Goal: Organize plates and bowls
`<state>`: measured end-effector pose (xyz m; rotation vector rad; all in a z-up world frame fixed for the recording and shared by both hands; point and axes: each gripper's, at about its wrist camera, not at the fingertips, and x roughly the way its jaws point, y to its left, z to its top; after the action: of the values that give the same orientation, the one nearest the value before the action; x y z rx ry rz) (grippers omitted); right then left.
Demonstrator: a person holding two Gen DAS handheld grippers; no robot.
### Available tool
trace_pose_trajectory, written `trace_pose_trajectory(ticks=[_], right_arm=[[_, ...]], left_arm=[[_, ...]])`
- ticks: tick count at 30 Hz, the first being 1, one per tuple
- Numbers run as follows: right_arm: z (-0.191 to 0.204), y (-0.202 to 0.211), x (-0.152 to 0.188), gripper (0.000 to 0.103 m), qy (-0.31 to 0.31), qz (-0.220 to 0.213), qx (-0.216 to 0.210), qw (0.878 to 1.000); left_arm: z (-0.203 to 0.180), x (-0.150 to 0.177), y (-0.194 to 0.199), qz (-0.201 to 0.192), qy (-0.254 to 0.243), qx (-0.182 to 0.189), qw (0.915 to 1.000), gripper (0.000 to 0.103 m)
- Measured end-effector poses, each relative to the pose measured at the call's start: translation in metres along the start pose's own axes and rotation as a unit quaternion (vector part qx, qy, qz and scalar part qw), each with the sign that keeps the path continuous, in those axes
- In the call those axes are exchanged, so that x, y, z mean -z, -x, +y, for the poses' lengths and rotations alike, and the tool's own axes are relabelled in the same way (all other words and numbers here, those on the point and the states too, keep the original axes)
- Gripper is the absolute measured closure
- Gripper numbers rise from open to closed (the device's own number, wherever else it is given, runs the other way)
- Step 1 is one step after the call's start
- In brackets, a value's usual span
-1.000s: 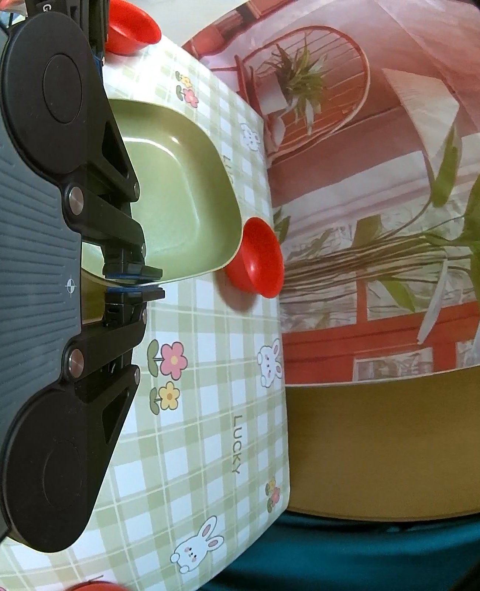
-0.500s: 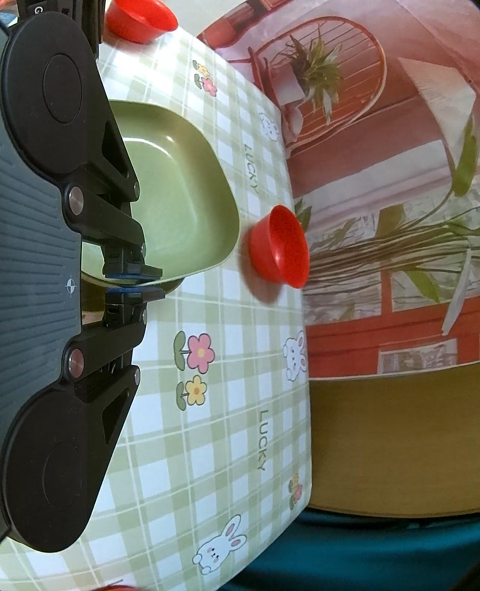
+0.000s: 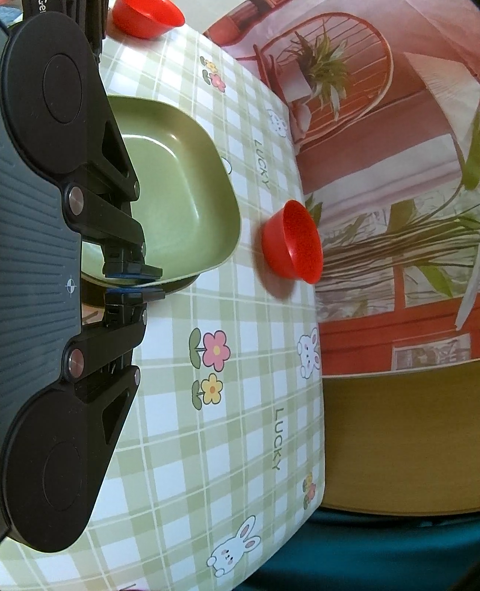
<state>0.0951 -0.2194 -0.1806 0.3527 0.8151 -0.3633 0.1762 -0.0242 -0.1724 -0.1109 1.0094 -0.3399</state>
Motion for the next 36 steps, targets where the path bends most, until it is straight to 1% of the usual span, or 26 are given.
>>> trace_pose_trajectory(ticks=[20, 24, 32, 36], right_arm=[[-0.002, -0.001, 0.002, 0.099, -0.002, 0.001, 0.0, 1.0], [-0.002, -0.001, 0.003, 0.099, -0.003, 0.001, 0.0, 1.0], [-0.004, -0.001, 0.003, 0.099, -0.002, 0.0, 0.0, 1.0], [-0.003, 0.0, 0.003, 0.099, 0.004, -0.001, 0.004, 1.0]], left_arm=[[0.005, 0.001, 0.001, -0.004, 0.005, 0.006, 1.0, 0.085], [0.007, 0.001, 0.003, -0.009, 0.009, 0.006, 0.9999, 0.082], [0.009, 0.002, 0.003, -0.007, 0.016, 0.008, 0.9998, 0.079], [0.01, 0.003, 0.002, -0.006, 0.02, 0.008, 0.9998, 0.076]])
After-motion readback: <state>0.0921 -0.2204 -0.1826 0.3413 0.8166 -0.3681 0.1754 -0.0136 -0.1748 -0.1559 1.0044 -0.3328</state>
